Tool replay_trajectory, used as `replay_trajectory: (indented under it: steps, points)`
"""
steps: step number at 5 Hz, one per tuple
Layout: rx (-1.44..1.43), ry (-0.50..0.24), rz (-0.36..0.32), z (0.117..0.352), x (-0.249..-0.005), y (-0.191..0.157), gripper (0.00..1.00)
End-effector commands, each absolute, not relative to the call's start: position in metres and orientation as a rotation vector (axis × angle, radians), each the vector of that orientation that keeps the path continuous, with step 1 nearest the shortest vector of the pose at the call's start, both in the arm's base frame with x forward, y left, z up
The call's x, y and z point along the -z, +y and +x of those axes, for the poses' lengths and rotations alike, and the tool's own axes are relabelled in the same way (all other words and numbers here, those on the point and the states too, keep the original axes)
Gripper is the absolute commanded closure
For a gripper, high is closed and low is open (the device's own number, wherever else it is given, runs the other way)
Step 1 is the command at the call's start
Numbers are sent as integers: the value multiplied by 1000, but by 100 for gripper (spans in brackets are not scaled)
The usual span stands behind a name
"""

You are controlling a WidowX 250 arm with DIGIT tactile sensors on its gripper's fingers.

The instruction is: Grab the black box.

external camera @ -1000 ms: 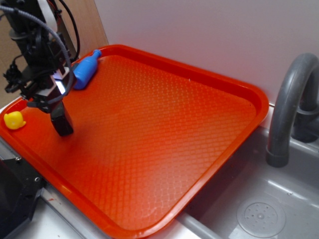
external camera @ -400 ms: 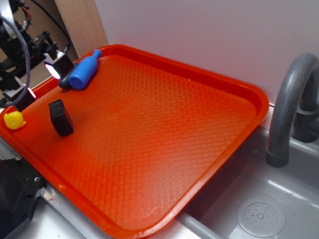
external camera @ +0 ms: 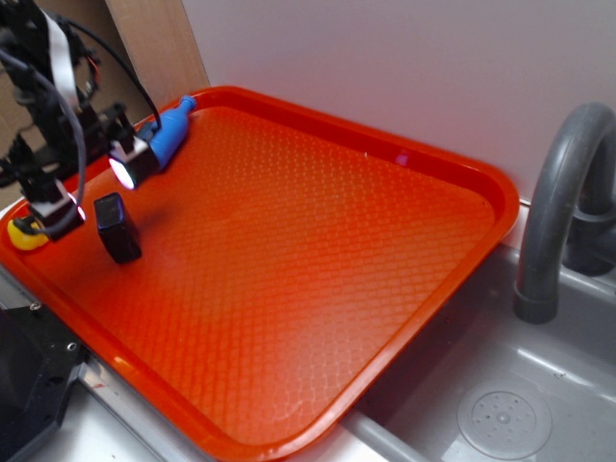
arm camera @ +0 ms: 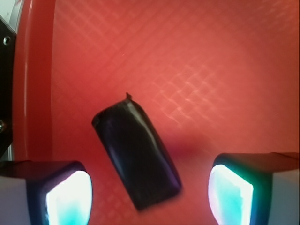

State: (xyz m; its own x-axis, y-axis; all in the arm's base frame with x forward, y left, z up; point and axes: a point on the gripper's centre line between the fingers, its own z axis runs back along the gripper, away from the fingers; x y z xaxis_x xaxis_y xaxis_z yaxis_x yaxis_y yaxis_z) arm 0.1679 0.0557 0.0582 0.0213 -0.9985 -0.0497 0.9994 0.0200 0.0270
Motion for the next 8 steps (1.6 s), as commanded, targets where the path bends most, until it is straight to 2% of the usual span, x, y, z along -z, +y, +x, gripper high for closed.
replay_trajectory:
  steps: [1, 2, 3, 4, 5, 6, 7, 8]
  points:
    - [1592, 63, 45, 167, -36, 50, 9]
    - [1558, 93, 66, 172, -33, 46, 100]
    - [1545, 76, 87, 176, -46, 40, 100]
    - [1445, 58, 141, 184, -71, 33, 100]
    - [1186, 35, 226, 192, -112, 22, 100]
    - [933, -10, 170, 205, -162, 8, 100]
    - [686, 36, 127, 210, -203, -9, 100]
    - [436, 7, 100, 202, -222, 2, 100]
